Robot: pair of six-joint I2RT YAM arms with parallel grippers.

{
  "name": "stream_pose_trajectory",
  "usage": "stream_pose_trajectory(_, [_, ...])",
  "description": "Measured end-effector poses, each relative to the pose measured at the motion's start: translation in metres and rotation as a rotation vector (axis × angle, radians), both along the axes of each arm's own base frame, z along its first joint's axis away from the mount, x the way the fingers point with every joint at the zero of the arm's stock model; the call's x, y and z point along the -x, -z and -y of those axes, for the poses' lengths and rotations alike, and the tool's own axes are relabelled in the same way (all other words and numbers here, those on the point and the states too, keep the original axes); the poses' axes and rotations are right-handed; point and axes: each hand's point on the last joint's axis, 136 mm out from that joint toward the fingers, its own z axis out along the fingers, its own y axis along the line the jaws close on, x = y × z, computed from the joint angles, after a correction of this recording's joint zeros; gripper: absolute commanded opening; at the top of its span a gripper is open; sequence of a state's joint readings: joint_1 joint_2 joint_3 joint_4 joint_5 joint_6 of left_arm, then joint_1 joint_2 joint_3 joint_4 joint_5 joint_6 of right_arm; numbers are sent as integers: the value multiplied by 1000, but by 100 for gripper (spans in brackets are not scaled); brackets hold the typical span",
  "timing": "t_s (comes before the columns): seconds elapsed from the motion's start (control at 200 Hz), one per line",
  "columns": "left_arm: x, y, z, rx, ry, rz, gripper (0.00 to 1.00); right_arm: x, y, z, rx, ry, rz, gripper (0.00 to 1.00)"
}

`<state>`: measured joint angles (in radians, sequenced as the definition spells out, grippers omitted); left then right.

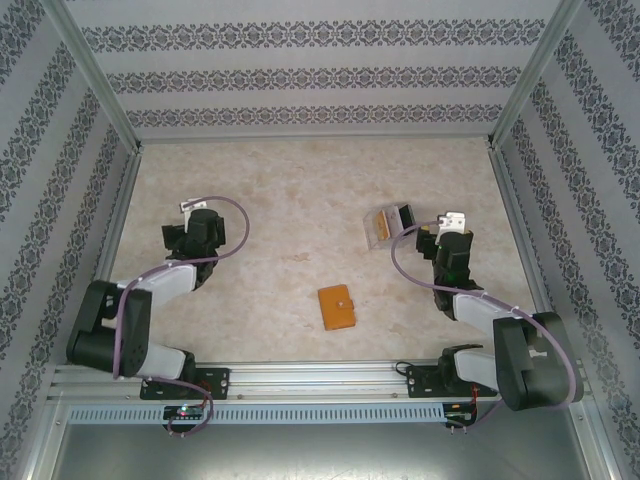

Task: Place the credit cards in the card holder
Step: Reset both arms

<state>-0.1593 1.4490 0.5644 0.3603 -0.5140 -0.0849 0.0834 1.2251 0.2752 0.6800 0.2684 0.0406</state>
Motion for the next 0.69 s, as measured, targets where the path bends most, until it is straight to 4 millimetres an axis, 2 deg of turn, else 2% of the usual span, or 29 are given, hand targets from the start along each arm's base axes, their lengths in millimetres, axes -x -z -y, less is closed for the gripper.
stream_pose_trajectory(0.13, [-14,22,7,2,63,-20,99,-5,-6,1,-27,-22,43,78])
stream_pose_trajectory(0.255, [-12,25,9,29,103,19,99,-12,-5,-3,-37,-47,74,78])
stream_pose_trajectory(0.44, [-10,24,7,70,136,70,99,-16,31,-2,-44,-45,28,78])
stream_pose_trajectory(0.535, [-6,24,7,90,156,107,99,-13,29,7,-58,-6,47,79])
stream_pose_trajectory(0.585, [-4,26,7,95,163,131,99,-13,26,12,-63,13,64,87])
stream_pose_trajectory(0.595, [-3,27,8,96,166,128,99,-13,25,12,-62,15,68,96])
stream_pose_trajectory(0.6, [-3,28,8,97,166,128,99,-13,25,13,-62,17,69,97])
stream_pose_trajectory(0.694, [-3,32,10,111,183,120,99,-14,21,16,-65,35,82,98])
